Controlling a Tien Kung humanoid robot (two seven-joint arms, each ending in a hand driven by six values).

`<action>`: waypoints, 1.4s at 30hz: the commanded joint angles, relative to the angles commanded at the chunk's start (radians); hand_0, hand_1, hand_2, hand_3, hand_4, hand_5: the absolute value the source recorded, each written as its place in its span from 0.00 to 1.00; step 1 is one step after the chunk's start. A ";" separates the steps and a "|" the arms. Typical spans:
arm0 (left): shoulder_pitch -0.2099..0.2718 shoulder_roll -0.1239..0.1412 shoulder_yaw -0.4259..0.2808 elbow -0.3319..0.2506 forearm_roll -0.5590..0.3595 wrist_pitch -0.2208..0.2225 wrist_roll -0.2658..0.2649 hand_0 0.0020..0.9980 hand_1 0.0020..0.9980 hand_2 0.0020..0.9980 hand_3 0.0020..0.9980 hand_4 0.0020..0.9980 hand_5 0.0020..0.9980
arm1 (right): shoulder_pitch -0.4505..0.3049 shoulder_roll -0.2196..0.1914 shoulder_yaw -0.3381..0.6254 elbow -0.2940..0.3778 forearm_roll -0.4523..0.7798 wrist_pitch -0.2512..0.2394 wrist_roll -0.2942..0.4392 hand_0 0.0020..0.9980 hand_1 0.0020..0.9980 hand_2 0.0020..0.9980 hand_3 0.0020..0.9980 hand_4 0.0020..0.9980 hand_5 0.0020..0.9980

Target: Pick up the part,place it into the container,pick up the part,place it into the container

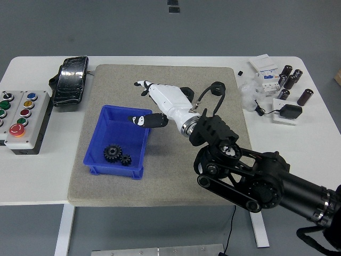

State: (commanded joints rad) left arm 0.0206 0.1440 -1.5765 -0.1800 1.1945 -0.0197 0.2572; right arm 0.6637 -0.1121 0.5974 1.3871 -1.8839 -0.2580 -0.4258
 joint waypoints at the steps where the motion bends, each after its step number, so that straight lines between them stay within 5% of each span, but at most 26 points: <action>1: 0.001 -0.001 0.000 0.000 0.000 0.000 0.000 0.62 0.63 0.63 0.65 0.62 0.42 | -0.020 -0.002 0.027 0.004 0.022 -0.006 0.019 0.53 0.67 0.70 0.80 0.85 0.48; 8: -0.001 -0.003 -0.001 0.000 0.006 -0.002 -0.006 0.62 0.63 0.62 0.65 0.61 0.41 | -0.159 0.011 0.236 0.038 0.235 -0.042 0.187 0.57 0.70 0.76 0.82 0.84 0.46; 15: -0.002 -0.004 0.008 0.000 0.002 -0.007 -0.020 0.62 0.63 0.62 0.65 0.61 0.41 | -0.311 -0.051 0.462 0.088 0.435 -0.048 0.364 0.58 0.70 0.74 0.79 0.84 0.47; 25: -0.015 0.014 0.023 0.000 0.015 -0.015 -0.027 0.62 0.63 0.62 0.65 0.61 0.41 | -0.540 -0.072 0.751 0.051 0.745 0.002 0.607 0.57 0.69 0.73 0.77 0.85 0.47; 26: -0.018 0.018 0.024 0.000 0.017 -0.016 -0.028 0.62 0.63 0.62 0.65 0.61 0.41 | -0.549 -0.071 0.772 0.048 0.770 0.007 0.625 0.64 0.71 0.74 0.78 0.87 0.49; 33: -0.038 0.044 0.044 0.000 0.014 -0.021 -0.037 0.62 0.63 0.62 0.65 0.61 0.41 | -0.570 -0.072 0.895 0.048 0.899 0.022 0.683 0.65 0.71 0.74 0.77 0.87 0.49; 42: -0.042 0.054 0.050 0.000 0.021 -0.027 -0.037 0.62 0.63 0.61 0.65 0.61 0.40 | -0.561 -0.044 0.966 0.047 0.912 0.014 0.703 0.65 0.71 0.74 0.76 0.87 0.49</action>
State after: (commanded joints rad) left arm -0.0217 0.1979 -1.5269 -0.1800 1.2154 -0.0468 0.2203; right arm 0.1022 -0.1557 1.5639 1.4339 -0.9715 -0.2439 0.2770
